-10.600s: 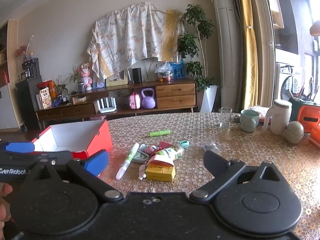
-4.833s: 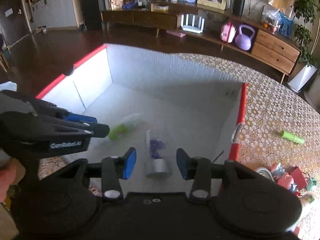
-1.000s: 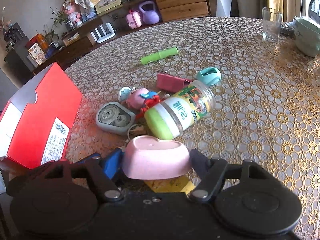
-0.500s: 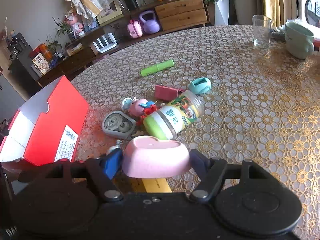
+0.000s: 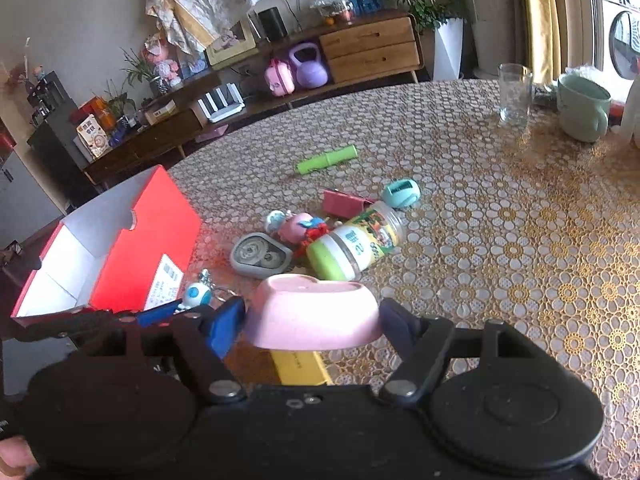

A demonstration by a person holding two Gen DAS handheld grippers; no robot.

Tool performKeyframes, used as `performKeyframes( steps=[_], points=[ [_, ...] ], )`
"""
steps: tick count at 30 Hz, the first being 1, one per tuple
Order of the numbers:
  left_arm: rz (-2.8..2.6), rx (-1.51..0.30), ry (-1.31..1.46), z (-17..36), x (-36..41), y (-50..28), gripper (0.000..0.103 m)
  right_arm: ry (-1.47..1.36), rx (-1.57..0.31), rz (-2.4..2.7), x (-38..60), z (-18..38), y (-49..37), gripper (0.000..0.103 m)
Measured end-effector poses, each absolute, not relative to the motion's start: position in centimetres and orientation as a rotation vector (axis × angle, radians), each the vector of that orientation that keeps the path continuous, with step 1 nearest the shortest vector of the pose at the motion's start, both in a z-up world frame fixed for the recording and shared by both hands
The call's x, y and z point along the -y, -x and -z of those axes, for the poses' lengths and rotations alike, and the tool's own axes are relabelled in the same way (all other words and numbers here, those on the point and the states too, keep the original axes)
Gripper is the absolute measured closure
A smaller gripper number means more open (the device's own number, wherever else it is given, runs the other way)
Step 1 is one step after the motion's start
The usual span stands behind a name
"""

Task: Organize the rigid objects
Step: 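Carry bowl and figurine into the red box and open both tools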

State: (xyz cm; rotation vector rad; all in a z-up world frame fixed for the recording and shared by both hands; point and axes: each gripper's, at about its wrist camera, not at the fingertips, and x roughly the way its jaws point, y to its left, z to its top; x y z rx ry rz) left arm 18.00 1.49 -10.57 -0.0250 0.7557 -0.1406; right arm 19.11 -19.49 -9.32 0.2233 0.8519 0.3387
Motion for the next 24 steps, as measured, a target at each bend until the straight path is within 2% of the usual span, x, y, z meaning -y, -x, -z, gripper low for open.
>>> performKeyframes(
  steps=[24],
  points=[
    [0.092, -0.728, 0.082, 3.5, -9.8, -13.3, 0.084, -0.025, -0.754, -0.499, 10.0, 2.8, -15.5, 0.030]
  ],
)
